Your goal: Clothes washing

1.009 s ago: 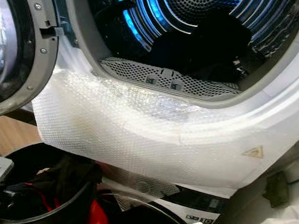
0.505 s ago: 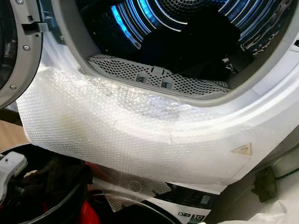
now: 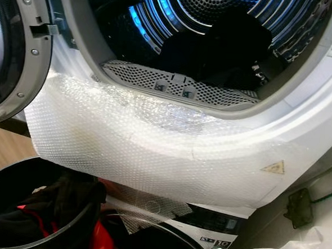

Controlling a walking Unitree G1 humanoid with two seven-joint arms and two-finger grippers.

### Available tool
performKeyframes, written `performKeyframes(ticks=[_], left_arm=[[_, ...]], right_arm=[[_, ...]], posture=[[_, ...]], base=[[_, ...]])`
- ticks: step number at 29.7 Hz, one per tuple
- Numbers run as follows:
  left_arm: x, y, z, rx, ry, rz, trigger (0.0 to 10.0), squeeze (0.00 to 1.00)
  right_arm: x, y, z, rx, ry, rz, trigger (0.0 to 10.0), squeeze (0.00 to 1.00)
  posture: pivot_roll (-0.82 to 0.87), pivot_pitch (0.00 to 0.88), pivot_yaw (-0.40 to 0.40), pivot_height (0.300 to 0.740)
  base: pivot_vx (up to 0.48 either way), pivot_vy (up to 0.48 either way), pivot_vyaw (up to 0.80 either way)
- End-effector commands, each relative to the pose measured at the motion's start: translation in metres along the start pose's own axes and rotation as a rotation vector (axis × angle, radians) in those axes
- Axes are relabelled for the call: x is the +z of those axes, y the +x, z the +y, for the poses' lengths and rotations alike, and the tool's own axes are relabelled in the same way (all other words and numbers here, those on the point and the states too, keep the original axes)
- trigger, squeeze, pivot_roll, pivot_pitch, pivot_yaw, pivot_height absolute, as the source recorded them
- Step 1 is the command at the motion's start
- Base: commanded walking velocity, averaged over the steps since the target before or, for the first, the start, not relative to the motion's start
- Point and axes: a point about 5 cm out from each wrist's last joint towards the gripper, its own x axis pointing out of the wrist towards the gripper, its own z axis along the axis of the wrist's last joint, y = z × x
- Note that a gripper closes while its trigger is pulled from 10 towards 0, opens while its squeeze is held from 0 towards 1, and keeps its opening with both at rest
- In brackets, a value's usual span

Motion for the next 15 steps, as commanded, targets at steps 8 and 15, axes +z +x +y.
performKeyframes(ticks=[8,15], left_arm=[[0.010,0.030,-0.001,-0.016,0.032,-0.033,10.0,0.00],[0.034,0.039,0.002,-0.061,0.028,-0.107,10.0,0.00]], right_arm=[[-0.001,-0.002,-0.010,-0.019,-0.002,0.002,10.0,0.00],[-0.009,-0.006,-0.018,-0.037,-0.004,0.020,10.0,0.00]], posture=[[0.24,0.000,-0.087,0.740],[0.22,0.000,-0.092,0.740]], base=[[0.000,0.000,0.00],[0.000,0.000,0.00]])
